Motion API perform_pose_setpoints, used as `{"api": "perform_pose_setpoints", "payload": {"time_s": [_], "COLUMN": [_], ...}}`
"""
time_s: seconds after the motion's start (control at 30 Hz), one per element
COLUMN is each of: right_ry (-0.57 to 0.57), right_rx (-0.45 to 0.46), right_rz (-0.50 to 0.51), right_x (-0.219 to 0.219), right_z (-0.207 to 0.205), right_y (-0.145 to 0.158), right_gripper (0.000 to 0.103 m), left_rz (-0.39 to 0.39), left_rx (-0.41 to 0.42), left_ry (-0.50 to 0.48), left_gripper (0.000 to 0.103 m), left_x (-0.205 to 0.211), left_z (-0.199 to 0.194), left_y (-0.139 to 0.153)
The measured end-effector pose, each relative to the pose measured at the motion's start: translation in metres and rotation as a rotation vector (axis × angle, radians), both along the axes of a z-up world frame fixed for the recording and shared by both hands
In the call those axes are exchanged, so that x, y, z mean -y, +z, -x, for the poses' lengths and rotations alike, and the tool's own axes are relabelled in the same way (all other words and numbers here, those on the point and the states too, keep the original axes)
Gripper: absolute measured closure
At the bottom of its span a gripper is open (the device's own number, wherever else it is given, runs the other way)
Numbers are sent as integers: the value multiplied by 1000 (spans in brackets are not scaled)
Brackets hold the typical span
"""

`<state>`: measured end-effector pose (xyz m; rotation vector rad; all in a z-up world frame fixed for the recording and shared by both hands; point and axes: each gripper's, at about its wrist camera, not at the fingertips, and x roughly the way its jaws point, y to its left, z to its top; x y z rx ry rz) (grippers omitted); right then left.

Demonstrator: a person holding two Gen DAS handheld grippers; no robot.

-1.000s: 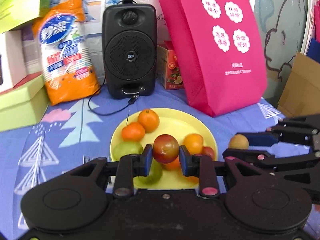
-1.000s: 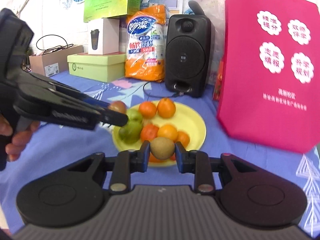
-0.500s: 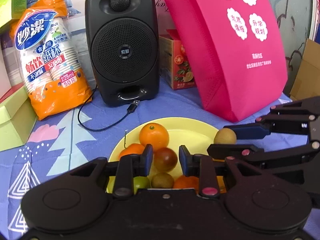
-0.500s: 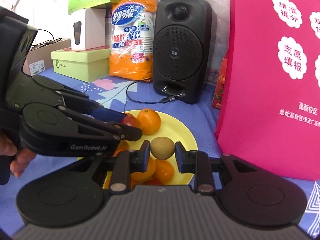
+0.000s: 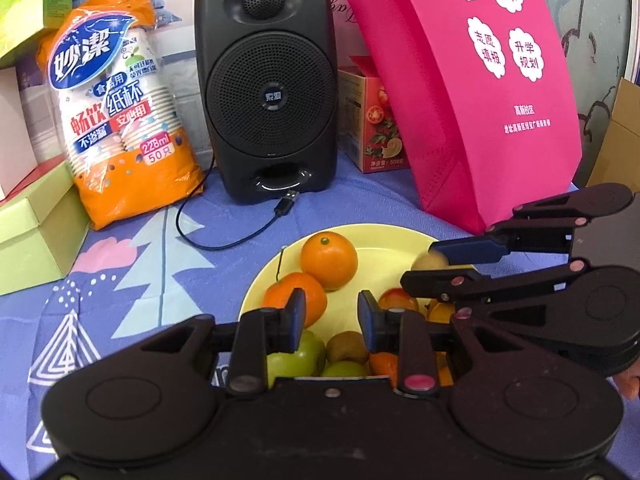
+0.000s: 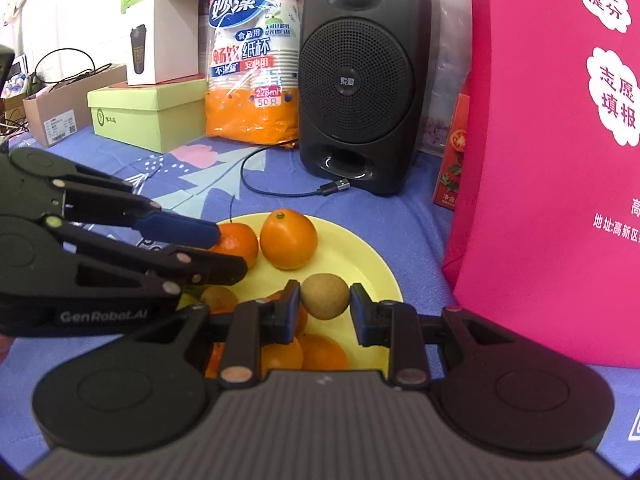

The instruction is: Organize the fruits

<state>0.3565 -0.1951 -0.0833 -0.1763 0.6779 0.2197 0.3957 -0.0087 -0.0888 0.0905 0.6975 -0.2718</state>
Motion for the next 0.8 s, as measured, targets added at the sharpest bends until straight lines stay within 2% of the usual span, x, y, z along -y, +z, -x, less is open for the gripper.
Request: {"api": "perform_pose_setpoints", "payload": {"time_s": [0.07, 0.3, 0.33, 0.4, 0.47, 0.5, 0.53, 0.57, 0.63, 0.67, 0.8], "right_ry": [-1, -6, -8, -16, -33, -47, -65, -81, -102, -113, -137], "right_rx": [7, 32, 41, 58, 74, 84, 94, 106, 135, 150, 197], "right_rz": [11, 11, 7, -2, -18, -31, -46, -64, -98, -109, -125], "right_x": [-2, -4, -4, -4, -3, -1, 1, 2, 4, 3, -5], "right_z": [5, 25, 30, 42, 55, 62, 70, 80, 100, 111, 156], "right_y": [3, 20, 24, 30, 36, 39, 42, 45, 51, 53, 62], "right_gripper": [76, 66, 61, 57, 53, 45, 34, 27, 4, 2, 0], "left_rz": [0, 0, 0, 1, 4, 5, 9, 18, 37, 46, 90], "left_rx": [-2, 2, 5, 14, 28, 38, 49, 57, 72, 85, 100], "left_ry": [5, 16, 19, 38, 70, 90, 108, 118, 146, 163, 199], "left_gripper": [71, 69, 66, 55, 37, 32, 24, 17, 7, 0, 0], "left_x": [-1, 1, 1, 1, -1, -2, -4, -6, -9, -9, -10], "left_z": [4, 27, 32, 43, 55, 62, 70, 78, 95, 105, 146], "left_y": [1, 11, 13, 18, 24, 27, 30, 32, 38, 41, 51]}}
